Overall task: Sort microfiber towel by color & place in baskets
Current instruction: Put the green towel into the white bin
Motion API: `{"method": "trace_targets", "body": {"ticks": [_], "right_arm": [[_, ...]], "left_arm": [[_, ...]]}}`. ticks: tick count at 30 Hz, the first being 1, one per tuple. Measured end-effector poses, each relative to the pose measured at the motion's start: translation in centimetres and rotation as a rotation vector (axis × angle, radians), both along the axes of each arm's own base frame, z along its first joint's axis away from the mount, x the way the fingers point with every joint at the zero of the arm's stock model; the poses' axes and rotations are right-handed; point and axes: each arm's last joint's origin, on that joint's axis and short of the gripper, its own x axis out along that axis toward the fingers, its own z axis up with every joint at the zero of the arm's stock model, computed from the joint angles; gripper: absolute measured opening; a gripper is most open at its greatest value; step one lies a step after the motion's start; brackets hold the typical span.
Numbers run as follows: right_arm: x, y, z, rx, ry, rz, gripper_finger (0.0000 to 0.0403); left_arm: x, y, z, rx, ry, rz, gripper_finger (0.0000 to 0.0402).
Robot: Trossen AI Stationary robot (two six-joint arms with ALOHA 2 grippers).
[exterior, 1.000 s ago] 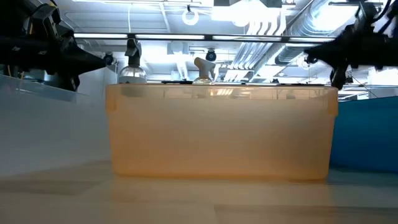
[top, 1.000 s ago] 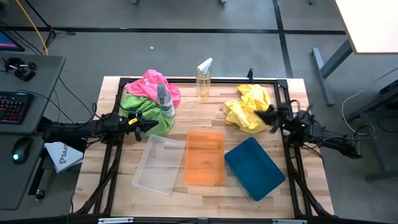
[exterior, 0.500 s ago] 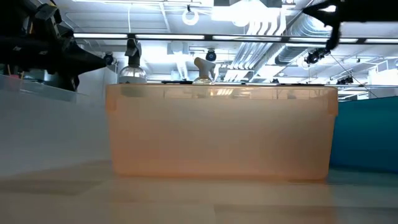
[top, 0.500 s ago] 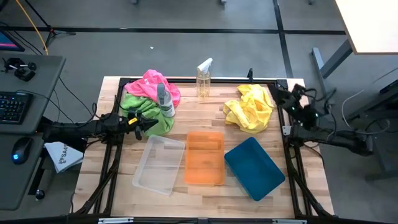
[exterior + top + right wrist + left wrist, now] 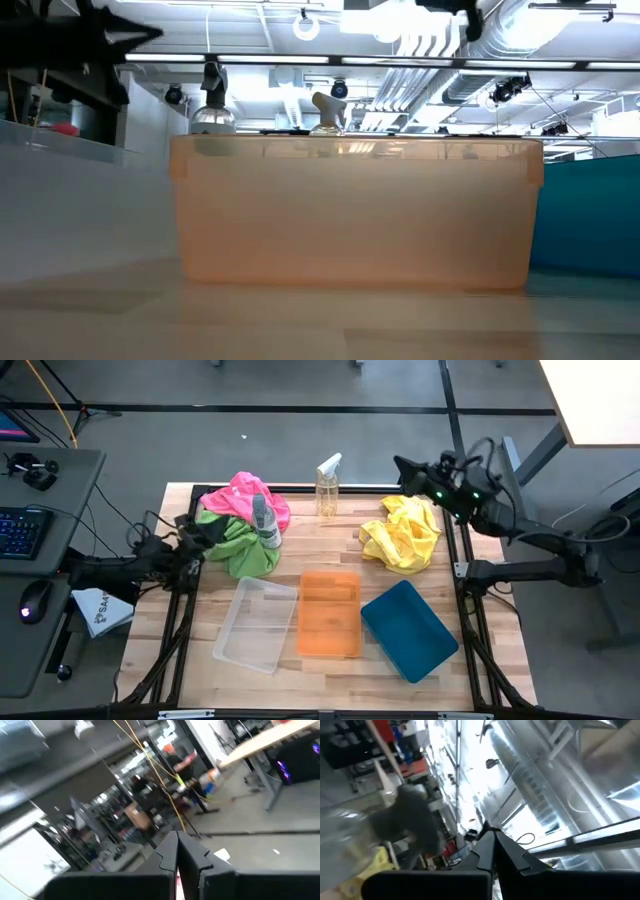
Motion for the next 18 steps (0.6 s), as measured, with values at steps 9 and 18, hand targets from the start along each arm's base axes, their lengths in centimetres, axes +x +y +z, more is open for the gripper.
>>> {"method": "trace_targets", "body": {"ticks": [9, 18], "right_arm": [[3.1, -1.5, 1.8, 0.027, 0.205, -0.037, 0.0017], [2.5, -2.3, 2.3, 0.045, 0.350, -0.076, 0.0090]], "left_arm": [[-1.5, -0.3, 9.1, 0.138, 0.775, -0.126, 0.0078], [1.0, 0.2, 9.6, -0.160, 1.700, -0.187, 0.0152]]}}
